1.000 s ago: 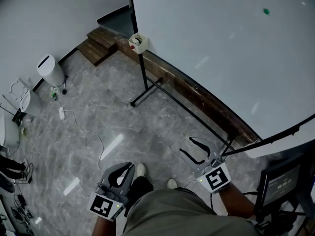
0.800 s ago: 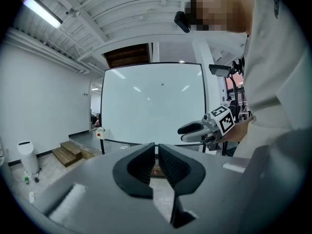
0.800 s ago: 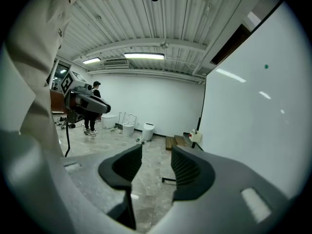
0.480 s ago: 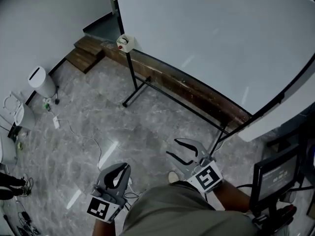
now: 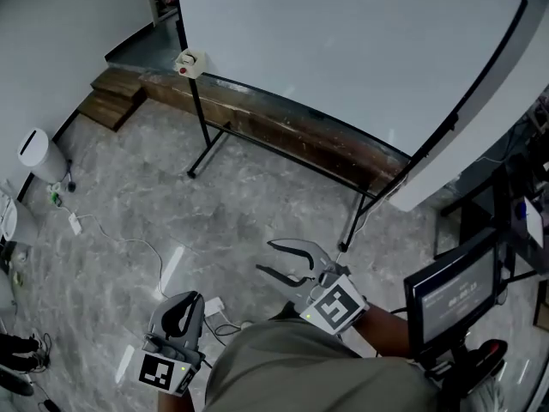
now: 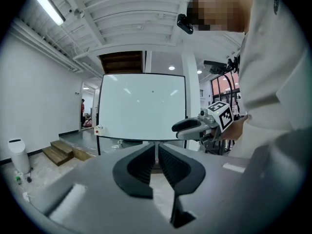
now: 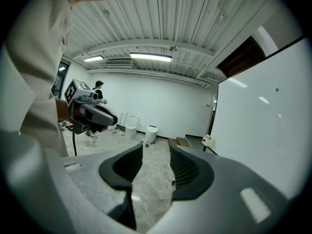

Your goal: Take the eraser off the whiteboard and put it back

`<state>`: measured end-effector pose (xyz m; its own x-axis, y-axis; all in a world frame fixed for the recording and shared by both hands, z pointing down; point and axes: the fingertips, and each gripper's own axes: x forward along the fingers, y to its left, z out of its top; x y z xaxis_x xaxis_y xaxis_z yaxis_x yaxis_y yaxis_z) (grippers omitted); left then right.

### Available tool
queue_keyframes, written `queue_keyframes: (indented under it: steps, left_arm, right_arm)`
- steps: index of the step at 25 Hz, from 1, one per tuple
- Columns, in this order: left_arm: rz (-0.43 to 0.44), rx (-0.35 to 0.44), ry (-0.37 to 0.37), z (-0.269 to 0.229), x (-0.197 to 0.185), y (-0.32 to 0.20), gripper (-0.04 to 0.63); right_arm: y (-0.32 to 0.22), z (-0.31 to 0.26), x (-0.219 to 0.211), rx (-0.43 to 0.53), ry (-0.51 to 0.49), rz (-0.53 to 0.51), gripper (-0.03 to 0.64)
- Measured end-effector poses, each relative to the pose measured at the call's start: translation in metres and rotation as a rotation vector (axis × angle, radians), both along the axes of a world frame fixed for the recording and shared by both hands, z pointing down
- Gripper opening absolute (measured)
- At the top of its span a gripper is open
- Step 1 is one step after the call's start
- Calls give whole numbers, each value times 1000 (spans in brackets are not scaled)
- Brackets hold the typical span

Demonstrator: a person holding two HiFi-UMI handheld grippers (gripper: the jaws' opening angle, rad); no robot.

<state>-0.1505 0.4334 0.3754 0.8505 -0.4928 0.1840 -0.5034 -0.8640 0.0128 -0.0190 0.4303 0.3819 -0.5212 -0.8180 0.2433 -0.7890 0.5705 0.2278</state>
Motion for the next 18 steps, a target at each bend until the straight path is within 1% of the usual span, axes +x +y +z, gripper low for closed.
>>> queue_keyframes:
  steps: [4, 8, 12, 14, 18]
  left_arm:
    - [9, 13, -7, 2, 5, -3, 28]
    - [31, -13, -15, 6, 9, -1, 28]
    - [36, -14, -8, 8, 11, -2, 28]
    - [44, -26, -14, 11, 12, -1, 28]
    - [50, -46, -25, 10, 5, -5, 28]
  right_arm:
    - [1, 3, 2, -7, -4, 6, 173]
    - [1, 5, 2, -18, 4, 11, 169]
    - [1, 8, 3, -31, 16, 11, 169]
    - [0, 8, 3, -28, 19, 11, 169]
    - [-5, 3, -3, -26, 29, 9, 169]
